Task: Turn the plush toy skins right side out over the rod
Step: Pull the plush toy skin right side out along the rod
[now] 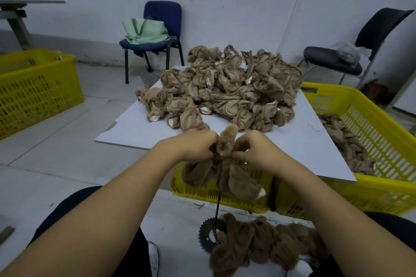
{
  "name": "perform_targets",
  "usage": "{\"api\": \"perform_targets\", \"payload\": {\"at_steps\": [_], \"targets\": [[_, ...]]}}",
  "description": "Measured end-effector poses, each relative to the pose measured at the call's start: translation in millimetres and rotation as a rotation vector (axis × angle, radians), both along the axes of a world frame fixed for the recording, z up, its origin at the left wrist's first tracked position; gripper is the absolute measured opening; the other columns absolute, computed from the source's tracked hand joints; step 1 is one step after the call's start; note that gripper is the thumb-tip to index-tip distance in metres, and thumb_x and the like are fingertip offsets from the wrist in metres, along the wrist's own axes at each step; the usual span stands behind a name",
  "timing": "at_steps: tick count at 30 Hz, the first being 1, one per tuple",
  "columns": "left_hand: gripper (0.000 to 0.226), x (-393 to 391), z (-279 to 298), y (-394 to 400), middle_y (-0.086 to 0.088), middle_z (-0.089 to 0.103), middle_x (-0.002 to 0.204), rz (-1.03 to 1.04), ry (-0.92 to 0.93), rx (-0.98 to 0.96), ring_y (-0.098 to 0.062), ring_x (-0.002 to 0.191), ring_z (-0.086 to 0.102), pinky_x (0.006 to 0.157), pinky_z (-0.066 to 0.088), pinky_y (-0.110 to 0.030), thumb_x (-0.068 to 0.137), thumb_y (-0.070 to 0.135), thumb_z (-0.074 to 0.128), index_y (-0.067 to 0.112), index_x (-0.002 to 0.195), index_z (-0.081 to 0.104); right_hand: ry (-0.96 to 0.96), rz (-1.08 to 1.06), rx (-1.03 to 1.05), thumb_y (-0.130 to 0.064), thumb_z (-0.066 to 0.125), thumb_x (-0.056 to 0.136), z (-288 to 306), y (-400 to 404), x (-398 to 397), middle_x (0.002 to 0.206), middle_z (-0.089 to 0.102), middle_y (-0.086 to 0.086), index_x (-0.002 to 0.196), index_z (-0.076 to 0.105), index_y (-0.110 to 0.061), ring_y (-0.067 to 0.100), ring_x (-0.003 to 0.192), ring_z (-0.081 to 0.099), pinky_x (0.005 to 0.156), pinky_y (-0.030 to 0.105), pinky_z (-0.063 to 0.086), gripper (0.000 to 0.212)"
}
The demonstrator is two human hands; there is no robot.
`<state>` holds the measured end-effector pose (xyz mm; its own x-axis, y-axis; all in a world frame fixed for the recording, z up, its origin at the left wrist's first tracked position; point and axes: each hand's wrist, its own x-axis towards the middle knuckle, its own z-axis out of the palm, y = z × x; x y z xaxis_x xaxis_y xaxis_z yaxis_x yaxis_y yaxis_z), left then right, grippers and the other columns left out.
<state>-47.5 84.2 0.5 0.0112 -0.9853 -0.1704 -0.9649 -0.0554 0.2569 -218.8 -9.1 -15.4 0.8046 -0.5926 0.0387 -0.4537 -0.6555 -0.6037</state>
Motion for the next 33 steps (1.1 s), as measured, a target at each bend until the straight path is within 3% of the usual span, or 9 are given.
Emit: {"api": "perform_targets", "payload": {"at_steps": [3, 6, 9, 14, 19, 23, 28, 31, 33], "targets": [[0.009, 0.0, 10.7, -2.5, -0.003, 0.060, 0.087, -0.007, -0.075, -0.263, -0.025, 0.090, 0.054, 0.083, 0.044, -0.043, 0.089, 0.009, 0.054, 0.016, 0.084, 0.058, -0.181, -0.022, 0.049, -0.009, 0.069, 0.090, 8.7, -3.0, -1.6, 0.083, 0.073, 0.003, 0.086, 0.072, -0.012, 0.016, 0.080, 0.070, 0.076, 0.039, 0.058, 0.006], [0.009, -2.5, 18.5, -2.8, 0.007, 0.053, 0.088, 0.015, -0.069, -0.547, -0.017, 0.094, 0.044, 0.085, 0.031, -0.037, 0.091, 0.016, 0.054, 0.021, 0.086, 0.059, -0.311, -0.013, 0.210, -0.023, 0.075, 0.086, 15.5, -1.9, -3.4, 0.089, 0.073, -0.008, 0.099, 0.067, -0.023, 0.003, 0.089, 0.069, 0.079, 0.023, 0.057, 0.015], [0.008, -7.9, 21.8, 0.4, 0.006, 0.051, 0.100, 0.039, -0.131, -0.781, -0.017, 0.104, 0.041, 0.086, 0.017, -0.031, 0.093, 0.021, 0.059, 0.021, 0.090, 0.067, -0.347, -0.024, 0.162, -0.037, 0.074, 0.087, 15.5, 0.5, -2.6, 0.090, 0.072, -0.015, 0.100, 0.066, -0.029, -0.005, 0.087, 0.066, 0.070, 0.012, 0.052, 0.017], [0.011, -24.3, 24.4, 4.0, -0.004, 0.053, 0.109, 0.078, -0.283, -0.927, -0.026, 0.104, 0.045, 0.086, 0.019, -0.037, 0.095, 0.018, 0.061, 0.021, 0.099, 0.071, -0.639, -0.045, 0.260, -0.016, 0.063, 0.096, 17.7, 3.1, -1.4, 0.089, 0.077, -0.005, 0.094, 0.073, -0.019, 0.005, 0.089, 0.072, 0.073, 0.018, 0.055, 0.011], [0.016, -23.2, 30.3, 3.6, -0.005, 0.056, 0.093, 0.174, -0.366, -1.053, -0.028, 0.088, 0.051, 0.074, 0.025, -0.033, 0.084, 0.003, 0.064, 0.012, 0.098, 0.064, -0.768, -0.252, 0.597, -0.018, 0.059, 0.099, 21.2, -1.0, 3.8, 0.090, 0.078, 0.002, 0.098, 0.073, -0.012, 0.013, 0.089, 0.074, 0.069, 0.020, 0.057, 0.015], [0.020, -18.0, 16.4, -5.4, 0.007, 0.056, 0.097, 0.259, -0.016, -0.659, -0.020, 0.094, 0.055, 0.078, 0.040, -0.036, 0.096, 0.029, 0.064, 0.017, 0.112, 0.062, -0.772, -0.452, 1.045, -0.018, 0.055, 0.101, 27.6, -10.4, 2.8, 0.094, 0.076, 0.011, 0.108, 0.069, -0.002, 0.021, 0.087, 0.073, 0.071, 0.031, 0.056, 0.022], [0.039, -25.3, 13.8, -16.4, 0.002, 0.063, 0.113, 0.324, 0.881, -0.448, -0.017, 0.097, 0.065, 0.070, 0.056, -0.020, 0.100, 0.032, 0.059, 0.014, 0.134, 0.058, -0.800, -0.457, 1.238, -0.020, 0.051, 0.103, 32.7, -14.6, 1.3, 0.117, 0.070, 0.019, 0.123, 0.063, -0.003, 0.030, 0.109, 0.068, 0.098, 0.044, 0.053, 0.029], [0.037, -26.0, 11.9, -20.8, -0.003, 0.063, 0.122, 0.295, 0.942, -0.442, -0.018, 0.099, 0.068, 0.075, 0.059, -0.027, 0.097, 0.021, 0.065, 0.016, 0.133, 0.060, -0.802, -0.472, 1.277, -0.022, 0.049, 0.104, 33.9, -17.8, 1.3, 0.122, 0.067, 0.021, 0.128, 0.061, -0.004, 0.033, 0.114, 0.065, 0.101, 0.048, 0.050, 0.032], [0.028, -24.2, 10.7, -23.2, -0.006, 0.064, 0.111, 0.350, 0.998, -0.498, -0.013, 0.082, 0.068, 0.067, 0.057, -0.025, 0.095, 0.008, 0.067, 0.016, 0.122, 0.067, -0.806, -0.456, 1.310, -0.022, 0.048, 0.104, 33.7, -19.0, 3.4, 0.125, 0.066, 0.022, 0.131, 0.060, -0.003, 0.033, 0.117, 0.064, 0.102, 0.047, 0.049, 0.035]]}}
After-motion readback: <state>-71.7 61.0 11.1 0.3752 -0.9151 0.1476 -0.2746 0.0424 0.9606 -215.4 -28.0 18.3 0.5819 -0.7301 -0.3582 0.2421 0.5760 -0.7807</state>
